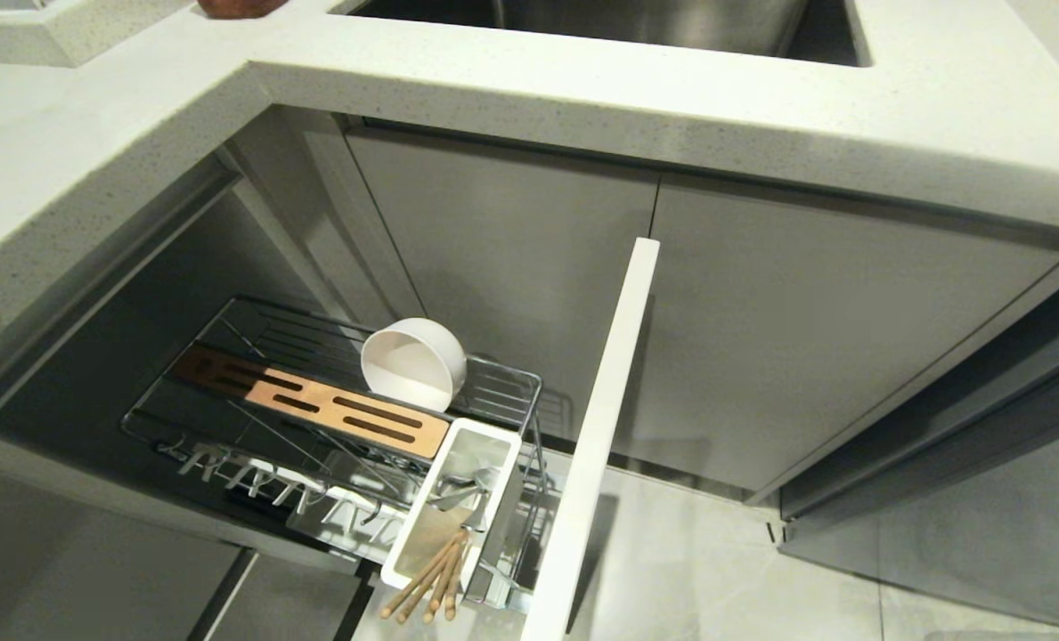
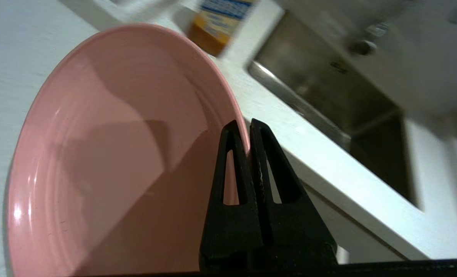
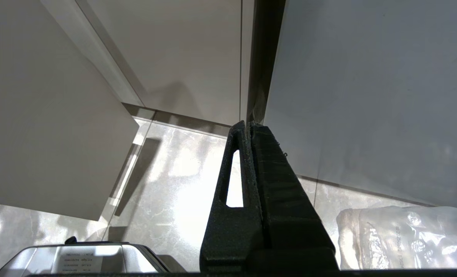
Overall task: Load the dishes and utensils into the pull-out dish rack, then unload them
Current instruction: Pick up the plate and place it in the cupboard
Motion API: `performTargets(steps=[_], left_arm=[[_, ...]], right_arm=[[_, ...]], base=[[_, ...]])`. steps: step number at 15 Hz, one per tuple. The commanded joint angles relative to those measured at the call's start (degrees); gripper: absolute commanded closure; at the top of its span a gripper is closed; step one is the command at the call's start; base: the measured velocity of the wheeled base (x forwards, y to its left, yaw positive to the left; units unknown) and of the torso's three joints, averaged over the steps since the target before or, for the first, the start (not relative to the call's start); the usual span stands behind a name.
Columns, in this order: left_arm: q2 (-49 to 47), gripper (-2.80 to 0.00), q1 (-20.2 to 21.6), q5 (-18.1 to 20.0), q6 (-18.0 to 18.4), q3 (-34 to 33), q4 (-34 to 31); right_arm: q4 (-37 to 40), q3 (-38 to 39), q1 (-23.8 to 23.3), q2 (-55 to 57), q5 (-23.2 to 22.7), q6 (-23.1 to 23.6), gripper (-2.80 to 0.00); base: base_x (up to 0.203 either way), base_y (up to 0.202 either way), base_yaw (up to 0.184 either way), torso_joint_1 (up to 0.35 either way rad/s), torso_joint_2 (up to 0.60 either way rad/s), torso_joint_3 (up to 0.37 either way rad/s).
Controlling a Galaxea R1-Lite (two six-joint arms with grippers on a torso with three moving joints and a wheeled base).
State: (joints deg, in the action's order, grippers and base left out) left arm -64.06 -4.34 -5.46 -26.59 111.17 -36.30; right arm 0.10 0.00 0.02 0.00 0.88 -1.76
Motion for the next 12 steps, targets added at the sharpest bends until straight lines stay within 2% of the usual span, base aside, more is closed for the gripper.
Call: performTargets(steps=[1,4,7,12], left_arm=[[0.0,0.00,-2.7,2.1,-1.2,-0.1,-0.1],[-0.2,0.00,-9.3,6.3,-2.7,-0.2,0.0],[-1.0,0.00,-14.4,13.7,-3.2,-0.3,0.0],[-2.6,0.00,-21.0,14.9,-3.7,-3.0,-0.2]], right_arm=[[0.0,0.1,0.1,0.0,0.0,0.0,0.00],[0.0,0.2,0.1,0.1,0.0,0.0,0.00],[0.0,0.1,0.1,0.0,0.0,0.0,0.00],[0.0,0.2,0.0,0.0,0.0,0.0,0.00]], base=[[0.000,0.000,0.000,0.000,0.00,0.000],[0.000,0.000,0.000,0.000,0.00,0.000],[0.000,0.000,0.000,0.000,0.00,0.000],[0.000,0.000,0.000,0.000,0.00,0.000]])
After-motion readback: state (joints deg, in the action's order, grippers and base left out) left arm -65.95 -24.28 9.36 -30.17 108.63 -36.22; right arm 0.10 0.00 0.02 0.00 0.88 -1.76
